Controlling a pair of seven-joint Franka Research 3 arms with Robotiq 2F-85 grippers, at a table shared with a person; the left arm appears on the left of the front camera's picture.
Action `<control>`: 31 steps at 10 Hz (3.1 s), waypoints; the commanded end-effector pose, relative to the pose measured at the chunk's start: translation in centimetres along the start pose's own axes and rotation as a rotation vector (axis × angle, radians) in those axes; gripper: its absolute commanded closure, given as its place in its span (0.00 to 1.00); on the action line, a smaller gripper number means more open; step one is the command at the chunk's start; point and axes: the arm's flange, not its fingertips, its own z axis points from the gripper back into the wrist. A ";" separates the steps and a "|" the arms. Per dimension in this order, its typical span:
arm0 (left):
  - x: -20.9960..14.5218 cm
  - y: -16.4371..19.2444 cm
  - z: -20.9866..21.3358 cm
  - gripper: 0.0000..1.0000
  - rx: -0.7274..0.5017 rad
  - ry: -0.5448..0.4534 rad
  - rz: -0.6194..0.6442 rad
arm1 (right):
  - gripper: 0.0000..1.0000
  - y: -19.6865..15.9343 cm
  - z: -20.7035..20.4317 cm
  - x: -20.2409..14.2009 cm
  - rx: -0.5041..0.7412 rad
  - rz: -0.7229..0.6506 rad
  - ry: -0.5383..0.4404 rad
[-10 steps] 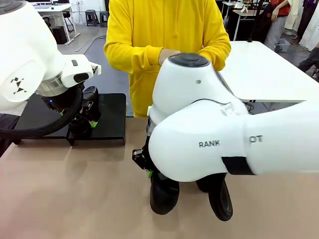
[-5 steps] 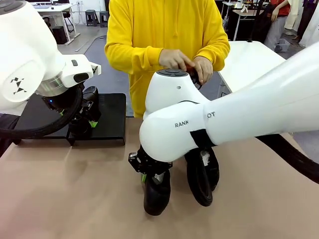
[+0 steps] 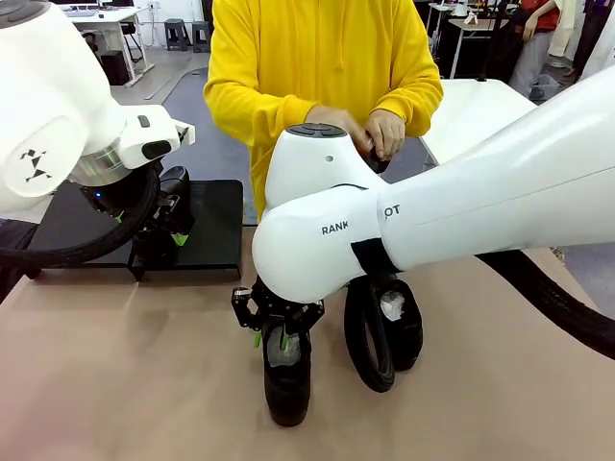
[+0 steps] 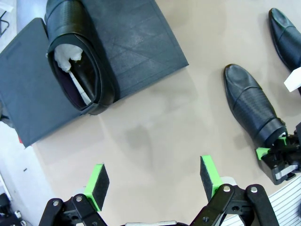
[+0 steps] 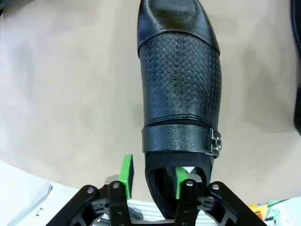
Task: Organize the shoes by placing them on the stand.
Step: Pick up one Shoe and place it in the middle of the table, then place the Shoe from the middle of the table onto the Shoes Stand.
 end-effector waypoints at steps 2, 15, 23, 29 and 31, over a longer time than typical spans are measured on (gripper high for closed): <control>-0.2 0.0 0.0 0.00 0.010 -0.004 0.012 | 0.00 -1.1 3.0 -1.1 0.045 0.010 0.035; -0.2 0.0 0.0 0.00 0.010 -0.004 0.012 | 0.00 -1.1 3.7 -2.4 0.001 0.075 0.020; -0.8 -2.4 0.4 0.00 -0.080 0.031 0.062 | 0.00 -24.7 15.1 -8.1 0.082 -0.475 -0.182; -2.7 -7.6 -1.1 0.00 -0.205 0.213 0.171 | 0.00 -29.9 15.9 -6.5 0.108 -0.656 -0.176; -3.6 -11.5 -2.6 0.00 -0.286 0.266 0.243 | 0.00 -28.0 15.3 -5.3 -0.041 -0.695 -0.224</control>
